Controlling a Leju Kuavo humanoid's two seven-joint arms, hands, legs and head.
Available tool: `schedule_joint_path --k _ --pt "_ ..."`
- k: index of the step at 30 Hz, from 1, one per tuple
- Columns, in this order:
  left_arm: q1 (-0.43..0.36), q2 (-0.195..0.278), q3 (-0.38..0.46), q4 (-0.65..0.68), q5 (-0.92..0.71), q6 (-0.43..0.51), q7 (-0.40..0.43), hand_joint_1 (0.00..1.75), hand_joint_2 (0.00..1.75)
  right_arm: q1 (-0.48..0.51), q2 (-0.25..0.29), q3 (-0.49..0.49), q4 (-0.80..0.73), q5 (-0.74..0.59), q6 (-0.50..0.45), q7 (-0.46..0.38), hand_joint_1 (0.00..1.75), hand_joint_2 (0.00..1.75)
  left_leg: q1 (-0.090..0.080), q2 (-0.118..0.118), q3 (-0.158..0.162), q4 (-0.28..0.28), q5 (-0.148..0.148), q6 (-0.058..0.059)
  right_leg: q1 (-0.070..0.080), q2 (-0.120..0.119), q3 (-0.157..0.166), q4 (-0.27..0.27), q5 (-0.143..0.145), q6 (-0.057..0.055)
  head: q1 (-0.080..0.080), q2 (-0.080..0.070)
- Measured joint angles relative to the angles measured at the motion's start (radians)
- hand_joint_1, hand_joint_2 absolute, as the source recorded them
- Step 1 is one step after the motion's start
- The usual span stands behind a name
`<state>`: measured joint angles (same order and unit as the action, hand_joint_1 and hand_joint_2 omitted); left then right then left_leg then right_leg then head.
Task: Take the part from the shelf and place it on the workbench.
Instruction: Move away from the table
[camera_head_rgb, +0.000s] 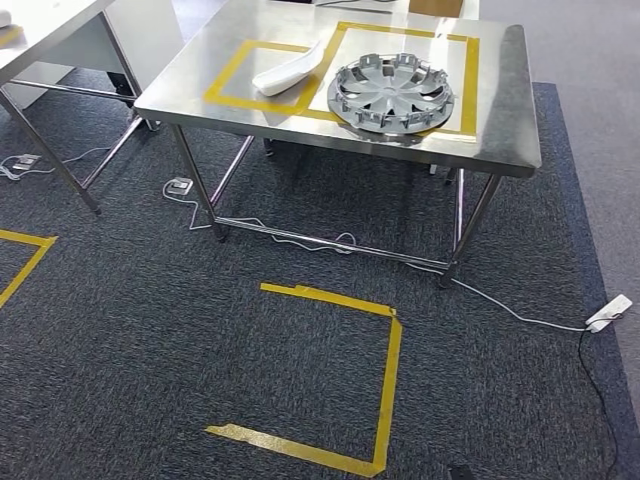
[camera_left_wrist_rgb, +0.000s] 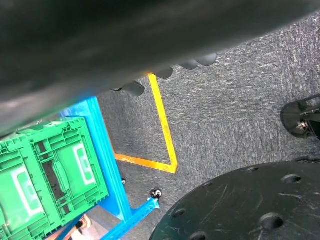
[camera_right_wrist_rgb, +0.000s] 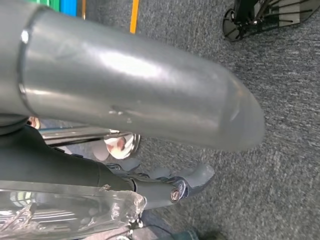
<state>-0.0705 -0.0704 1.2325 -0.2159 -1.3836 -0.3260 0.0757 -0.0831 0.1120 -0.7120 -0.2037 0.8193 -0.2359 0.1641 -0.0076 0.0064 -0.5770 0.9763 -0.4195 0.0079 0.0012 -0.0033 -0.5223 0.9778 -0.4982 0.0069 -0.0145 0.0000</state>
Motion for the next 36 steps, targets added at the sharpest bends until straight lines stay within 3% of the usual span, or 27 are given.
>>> schedule_joint_path --k 21,27,31,33,34,36 --pt "0.0 -0.003 0.0 0.0 0.0 0.004 0.001 0.0 0.0 0.0 0.009 0.019 0.0 0.022 -0.033 -0.006 0.0 0.0 -0.001 0.0 0.0 0.001 0.0 0.001 -0.001 0.0 0.0 0.0 0.001 0.001 0.0 0.0" --pt "0.001 -0.003 0.001 0.0 0.0 0.007 0.002 0.0 0.0 0.001 0.01 0.03 0.0 0.064 -0.077 0.014 0.0 0.0 -0.004 0.0 -0.005 0.008 -0.003 0.01 -0.003 0.0 0.0 -0.001 0.003 0.007 0.0 0.0" --pt "0.001 -0.003 0.001 0.0 0.0 0.007 0.002 0.0 0.0 0.002 0.011 0.038 0.0 0.075 -0.077 0.02 0.0 0.0 -0.005 0.0 -0.007 0.006 0.0 0.023 -0.005 0.0 0.001 -0.005 0.005 0.018 -0.001 0.0" --pt "0.001 -0.005 0.001 0.0 0.0 0.006 0.002 0.0 0.0 0.002 0.011 0.041 0.0 0.077 -0.076 0.02 0.0 0.0 0.001 0.001 -0.007 -0.006 0.01 0.031 -0.004 0.001 -0.008 0.018 -0.02 0.027 0.001 0.0" --pt "0.001 -0.006 0.001 0.0 0.0 0.006 0.002 0.0 0.0 0.002 0.011 0.042 0.0 0.077 -0.075 0.02 0.0 0.0 0.004 0.002 -0.008 -0.01 0.014 0.034 -0.005 0.001 -0.025 0.061 -0.053 0.031 0.002 0.0" --pt "0.001 -0.006 0.001 0.0 0.0 0.006 0.002 0.0 0.0 0.004 0.011 0.043 0.0 0.078 -0.074 0.021 0.0 0.0 0.005 0.004 -0.018 -0.011 0.02 0.037 -0.008 0.002 -0.082 0.198 -0.138 0.038 0.003 0.0"
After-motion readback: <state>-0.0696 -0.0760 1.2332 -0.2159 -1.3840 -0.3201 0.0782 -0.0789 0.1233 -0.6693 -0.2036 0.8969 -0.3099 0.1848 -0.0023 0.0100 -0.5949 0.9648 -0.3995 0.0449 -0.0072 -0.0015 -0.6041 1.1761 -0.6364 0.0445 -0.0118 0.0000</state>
